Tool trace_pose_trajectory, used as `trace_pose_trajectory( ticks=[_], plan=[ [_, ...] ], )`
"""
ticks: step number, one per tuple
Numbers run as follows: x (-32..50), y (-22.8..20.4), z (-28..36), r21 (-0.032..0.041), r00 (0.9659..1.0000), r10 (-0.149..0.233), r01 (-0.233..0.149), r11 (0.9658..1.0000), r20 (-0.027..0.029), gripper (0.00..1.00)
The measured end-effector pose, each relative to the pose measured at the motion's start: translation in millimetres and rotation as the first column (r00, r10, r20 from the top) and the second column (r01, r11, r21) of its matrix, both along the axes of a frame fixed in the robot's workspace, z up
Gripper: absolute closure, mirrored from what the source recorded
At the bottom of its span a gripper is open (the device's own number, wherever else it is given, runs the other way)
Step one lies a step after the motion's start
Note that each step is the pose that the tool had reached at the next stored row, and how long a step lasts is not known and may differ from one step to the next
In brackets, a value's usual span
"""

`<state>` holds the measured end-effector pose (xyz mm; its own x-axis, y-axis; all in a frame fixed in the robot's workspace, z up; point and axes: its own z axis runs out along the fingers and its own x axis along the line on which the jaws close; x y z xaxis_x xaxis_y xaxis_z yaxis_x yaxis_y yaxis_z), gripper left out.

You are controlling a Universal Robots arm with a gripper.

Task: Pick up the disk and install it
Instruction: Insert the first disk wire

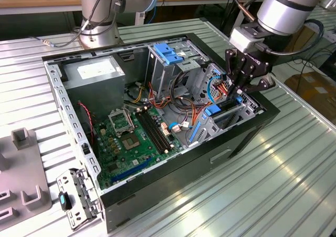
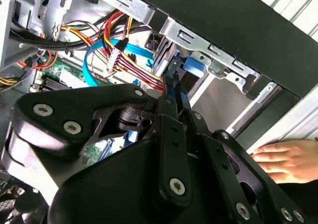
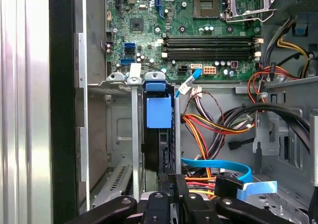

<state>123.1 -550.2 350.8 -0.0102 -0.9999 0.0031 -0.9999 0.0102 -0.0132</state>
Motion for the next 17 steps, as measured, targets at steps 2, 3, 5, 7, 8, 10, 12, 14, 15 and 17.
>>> trace_pose_trajectory(
  ticks=[2, 3, 5, 7, 8, 10, 12, 14, 15, 17],
  plan=[
    [-2.4, -0.7, -0.5, 0.0001, 1.0000, 0.000, 0.000, 1.0000, 0.0035, 0.84],
    [-2.4, -0.8, -1.2, 0.0000, 1.0000, -0.009, 0.009, 1.0000, 0.0035, 0.84],
    [-2.3, -0.8, -1.9, -0.0002, 0.9994, -0.035, 0.035, 0.9994, 0.0036, 0.84],
    [-1.4, -0.9, -2.3, -0.0008, 0.9986, -0.052, 0.052, 0.9986, 0.0036, 0.84],
    [-0.5, -0.8, -2.5, -0.0006, 0.9985, -0.054, 0.054, 0.9985, 0.0036, 0.84],
    [0.2, -0.8, -2.5, -0.0008, 0.9985, -0.054, 0.054, 0.9985, 0.0035, 0.84],
    [0.2, -0.8, -2.6, -0.0008, 0.9988, -0.050, 0.050, 0.9988, 0.0036, 0.84],
    [0.2, -0.8, -2.9, -0.0008, 0.9993, -0.037, 0.037, 0.9993, 0.0036, 0.84],
    [0.2, -1.1, -3.2, -0.0005, 0.9994, -0.034, 0.034, 0.9994, 0.0036, 0.84],
    [0.2, -1.3, -3.6, -0.0006, 0.9995, -0.032, 0.032, 0.9995, 0.0036, 0.84]
  ],
)
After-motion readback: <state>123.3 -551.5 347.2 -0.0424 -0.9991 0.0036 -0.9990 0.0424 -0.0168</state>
